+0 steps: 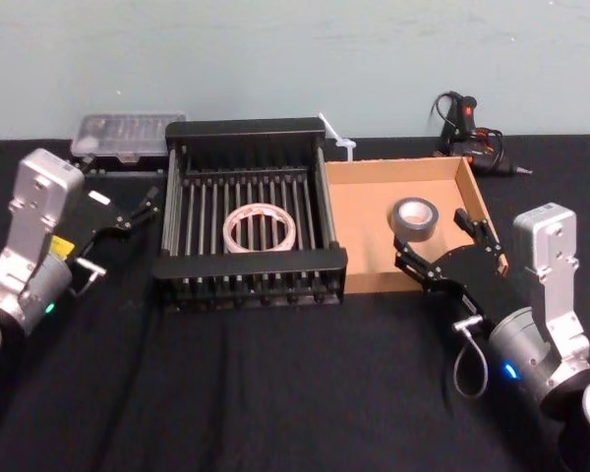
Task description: Pick up the white tape and place it into the black box , Pick up the silver tape and place it into the brown box.
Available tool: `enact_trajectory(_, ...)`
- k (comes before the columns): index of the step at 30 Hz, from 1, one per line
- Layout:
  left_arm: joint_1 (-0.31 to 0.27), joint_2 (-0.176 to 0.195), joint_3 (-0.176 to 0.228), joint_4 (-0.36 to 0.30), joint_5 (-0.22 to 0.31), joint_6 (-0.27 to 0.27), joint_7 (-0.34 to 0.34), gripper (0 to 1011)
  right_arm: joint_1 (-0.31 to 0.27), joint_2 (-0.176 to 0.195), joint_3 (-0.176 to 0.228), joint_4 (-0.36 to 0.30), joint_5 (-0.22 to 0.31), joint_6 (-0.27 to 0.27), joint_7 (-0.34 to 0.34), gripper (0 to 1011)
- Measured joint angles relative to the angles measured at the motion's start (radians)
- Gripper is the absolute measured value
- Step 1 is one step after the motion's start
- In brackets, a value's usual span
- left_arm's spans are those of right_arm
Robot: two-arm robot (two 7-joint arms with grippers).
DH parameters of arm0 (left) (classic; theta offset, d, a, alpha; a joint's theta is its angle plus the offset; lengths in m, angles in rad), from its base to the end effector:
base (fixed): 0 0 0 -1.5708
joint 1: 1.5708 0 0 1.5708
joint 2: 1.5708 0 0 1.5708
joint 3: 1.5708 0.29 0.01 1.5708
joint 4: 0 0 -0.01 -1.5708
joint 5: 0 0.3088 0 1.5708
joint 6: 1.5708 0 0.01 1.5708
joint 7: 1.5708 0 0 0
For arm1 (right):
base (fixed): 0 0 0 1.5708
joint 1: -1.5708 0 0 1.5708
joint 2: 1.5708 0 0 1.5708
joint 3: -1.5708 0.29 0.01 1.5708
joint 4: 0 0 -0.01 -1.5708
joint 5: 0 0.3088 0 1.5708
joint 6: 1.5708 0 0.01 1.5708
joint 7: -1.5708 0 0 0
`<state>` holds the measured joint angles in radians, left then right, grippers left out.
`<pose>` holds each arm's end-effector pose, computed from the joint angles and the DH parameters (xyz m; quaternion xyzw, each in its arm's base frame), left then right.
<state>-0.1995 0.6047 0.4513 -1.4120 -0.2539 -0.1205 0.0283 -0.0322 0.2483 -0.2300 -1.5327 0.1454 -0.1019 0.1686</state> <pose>0.3581 0.0827 -0.3023 0.1415 -0.1325 0.5800 0.7912 0.3091 -0.0041 -0.3301 -0.0392 -0.0247 -0.5546 0.8308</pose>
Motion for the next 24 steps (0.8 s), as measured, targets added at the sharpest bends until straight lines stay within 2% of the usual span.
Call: enact_trajectory(24, 0.0, 0.0, 0.0, 0.0, 0.0, 0.0, 0.0, 1001, 0.001, 0.001, -0.002, 0.0, -0.002, 0.004, 0.007, 1003)
